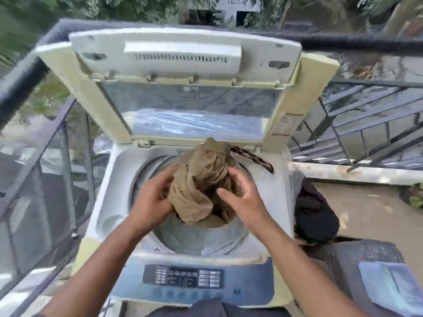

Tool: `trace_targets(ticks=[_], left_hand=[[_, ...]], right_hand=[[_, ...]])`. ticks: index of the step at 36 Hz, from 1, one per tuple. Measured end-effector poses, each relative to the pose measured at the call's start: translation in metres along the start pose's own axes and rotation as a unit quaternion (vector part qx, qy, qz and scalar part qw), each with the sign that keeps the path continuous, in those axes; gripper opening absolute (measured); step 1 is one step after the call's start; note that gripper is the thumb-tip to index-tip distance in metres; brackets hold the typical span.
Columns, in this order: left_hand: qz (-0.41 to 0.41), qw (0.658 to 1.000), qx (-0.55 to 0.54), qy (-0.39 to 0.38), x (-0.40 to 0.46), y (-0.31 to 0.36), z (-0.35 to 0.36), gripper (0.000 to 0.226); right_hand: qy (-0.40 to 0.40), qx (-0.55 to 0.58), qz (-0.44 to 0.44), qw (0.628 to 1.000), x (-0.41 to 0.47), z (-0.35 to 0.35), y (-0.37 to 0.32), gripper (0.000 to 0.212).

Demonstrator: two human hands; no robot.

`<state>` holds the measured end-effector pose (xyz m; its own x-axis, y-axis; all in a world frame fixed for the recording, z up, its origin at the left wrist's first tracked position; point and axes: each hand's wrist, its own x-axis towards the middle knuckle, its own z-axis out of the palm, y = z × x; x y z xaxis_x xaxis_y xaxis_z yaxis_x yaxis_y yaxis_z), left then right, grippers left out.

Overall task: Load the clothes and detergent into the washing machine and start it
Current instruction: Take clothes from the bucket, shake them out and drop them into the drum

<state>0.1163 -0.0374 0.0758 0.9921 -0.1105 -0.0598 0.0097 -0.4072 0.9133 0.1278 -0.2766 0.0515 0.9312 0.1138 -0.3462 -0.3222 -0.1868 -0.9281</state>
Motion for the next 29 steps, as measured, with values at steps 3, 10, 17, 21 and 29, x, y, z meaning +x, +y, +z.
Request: trace_targets(ticks=[3,10,17,21,29], left_hand=[[-0.022,0.992,0.122,-0.006,-0.002,-0.049,-0.009,0.066],[-0.149,0.931,0.280,-0.181,-0.005,-0.098,0.001,0.074],[-0.186,0.916,0.267,-0.234,-0.012,-0.127,0.001,0.059],[-0.201,0.920,0.240,-0.235,-0.016,-0.130,0.000,0.048],[-0.149,0.938,0.220,-0.223,-0.002,-0.083,0.017,0.042]], right_hand=[[0.004,-0.003,0.064,0.998,0.024,0.035,0.025,0.047],[-0.121,-0.185,0.209,0.953,0.050,0.083,0.081,0.040],[-0.174,-0.310,0.253,0.900,0.046,0.088,0.102,0.031],[-0.161,-0.308,0.234,0.908,0.038,0.081,0.093,0.038],[-0.061,-0.232,0.122,0.963,0.007,0.038,0.062,0.030]])
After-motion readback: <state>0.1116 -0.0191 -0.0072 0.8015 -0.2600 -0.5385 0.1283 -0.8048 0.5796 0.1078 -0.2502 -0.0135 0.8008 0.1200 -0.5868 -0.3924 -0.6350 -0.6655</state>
